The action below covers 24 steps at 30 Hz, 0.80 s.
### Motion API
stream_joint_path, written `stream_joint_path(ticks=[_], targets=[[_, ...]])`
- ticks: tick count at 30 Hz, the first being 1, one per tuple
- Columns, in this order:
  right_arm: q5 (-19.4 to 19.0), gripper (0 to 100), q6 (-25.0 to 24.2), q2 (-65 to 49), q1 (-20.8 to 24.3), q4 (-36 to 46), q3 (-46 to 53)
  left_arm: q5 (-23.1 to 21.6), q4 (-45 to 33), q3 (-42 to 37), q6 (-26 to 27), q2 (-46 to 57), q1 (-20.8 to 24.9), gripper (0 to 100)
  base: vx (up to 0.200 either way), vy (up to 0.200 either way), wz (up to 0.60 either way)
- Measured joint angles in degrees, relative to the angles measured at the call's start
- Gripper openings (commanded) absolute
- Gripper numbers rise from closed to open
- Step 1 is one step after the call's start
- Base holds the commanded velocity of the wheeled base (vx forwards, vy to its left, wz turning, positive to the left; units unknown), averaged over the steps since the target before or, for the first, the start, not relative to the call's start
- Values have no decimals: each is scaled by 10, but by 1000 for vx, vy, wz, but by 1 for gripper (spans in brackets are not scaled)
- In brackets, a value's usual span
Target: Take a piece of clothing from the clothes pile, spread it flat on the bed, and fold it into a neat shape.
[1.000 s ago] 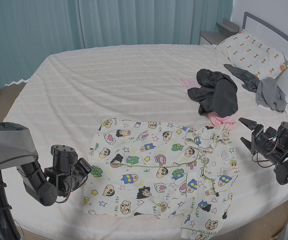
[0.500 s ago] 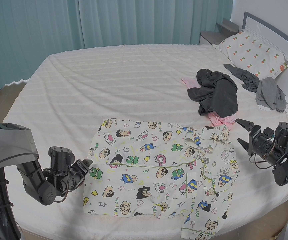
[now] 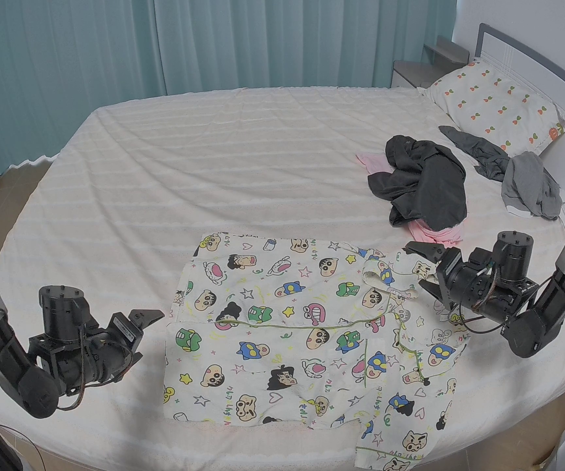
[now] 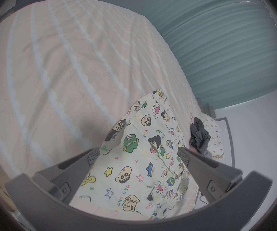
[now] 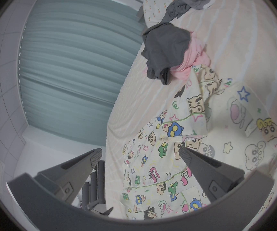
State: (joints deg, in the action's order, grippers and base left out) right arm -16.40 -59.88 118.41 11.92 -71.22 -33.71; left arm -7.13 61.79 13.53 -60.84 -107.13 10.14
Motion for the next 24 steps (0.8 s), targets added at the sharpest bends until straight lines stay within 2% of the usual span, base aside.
stream_joint_path(ticks=[10,19,24], targets=[[10,100,17,59,14,73,-85,-7,0,-36,-36,70,-6,100,0,0,0],[70,100,33,106,16,128,-138,-7,0,-52,-73,91,0,100,0,0,0],[79,100,40,121,22,146,-151,-7,0,-55,-78,93,1,100,0,0,0]])
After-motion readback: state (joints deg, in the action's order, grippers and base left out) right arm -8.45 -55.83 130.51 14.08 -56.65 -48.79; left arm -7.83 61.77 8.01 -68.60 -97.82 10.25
